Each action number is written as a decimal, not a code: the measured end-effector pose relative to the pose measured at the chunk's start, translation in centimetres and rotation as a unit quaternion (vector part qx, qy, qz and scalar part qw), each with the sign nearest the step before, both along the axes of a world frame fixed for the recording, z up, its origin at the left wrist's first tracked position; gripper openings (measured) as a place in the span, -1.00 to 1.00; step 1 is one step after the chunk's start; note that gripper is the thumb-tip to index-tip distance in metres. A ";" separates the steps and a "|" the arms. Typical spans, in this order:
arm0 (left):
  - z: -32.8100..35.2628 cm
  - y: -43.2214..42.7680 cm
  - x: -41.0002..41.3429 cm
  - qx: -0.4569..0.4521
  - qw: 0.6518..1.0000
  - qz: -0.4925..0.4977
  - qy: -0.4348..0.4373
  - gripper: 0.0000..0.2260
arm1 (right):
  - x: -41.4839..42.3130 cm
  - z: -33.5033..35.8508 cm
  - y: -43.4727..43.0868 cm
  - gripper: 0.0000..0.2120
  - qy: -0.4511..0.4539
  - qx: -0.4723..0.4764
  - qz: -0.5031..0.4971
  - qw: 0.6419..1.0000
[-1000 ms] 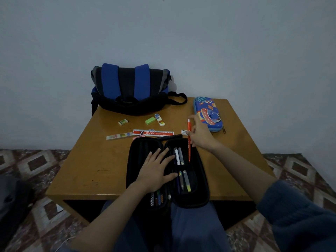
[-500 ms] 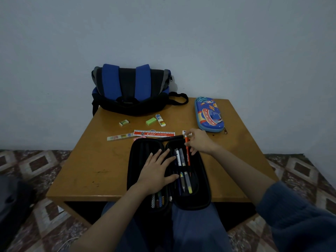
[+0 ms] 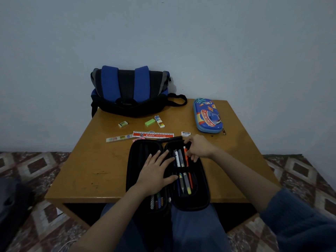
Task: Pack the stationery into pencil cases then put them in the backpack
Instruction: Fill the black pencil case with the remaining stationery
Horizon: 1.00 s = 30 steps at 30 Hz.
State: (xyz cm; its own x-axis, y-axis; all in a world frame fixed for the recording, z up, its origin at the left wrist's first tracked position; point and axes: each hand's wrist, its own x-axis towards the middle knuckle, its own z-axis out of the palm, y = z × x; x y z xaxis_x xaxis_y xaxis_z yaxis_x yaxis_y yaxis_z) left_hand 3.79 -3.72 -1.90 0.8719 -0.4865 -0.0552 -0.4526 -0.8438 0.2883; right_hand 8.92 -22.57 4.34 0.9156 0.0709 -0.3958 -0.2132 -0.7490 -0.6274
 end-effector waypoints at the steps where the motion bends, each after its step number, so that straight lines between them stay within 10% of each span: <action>1: 0.0 0.0 0.0 0.003 1.000 0.000 0.000 -0.35 | -0.1 0.0 0.0 -0.59 0.001 -0.002 0.000 1.000; 19: 1.1 0.3 0.1 -0.034 0.998 -0.012 0.049 -0.21 | -0.9 -0.4 0.2 -0.87 -0.134 -0.135 -0.050 0.980; 25: 3.7 4.0 0.8 -0.139 0.963 0.198 -0.120 -0.61 | -1.6 -1.1 -0.8 -0.89 -0.080 -0.174 -0.057 0.980; 30: 2.8 6.4 1.6 -0.130 0.943 0.301 0.062 -0.54 | -1.7 -1.5 -0.4 -0.80 -0.082 -0.155 -0.068 0.982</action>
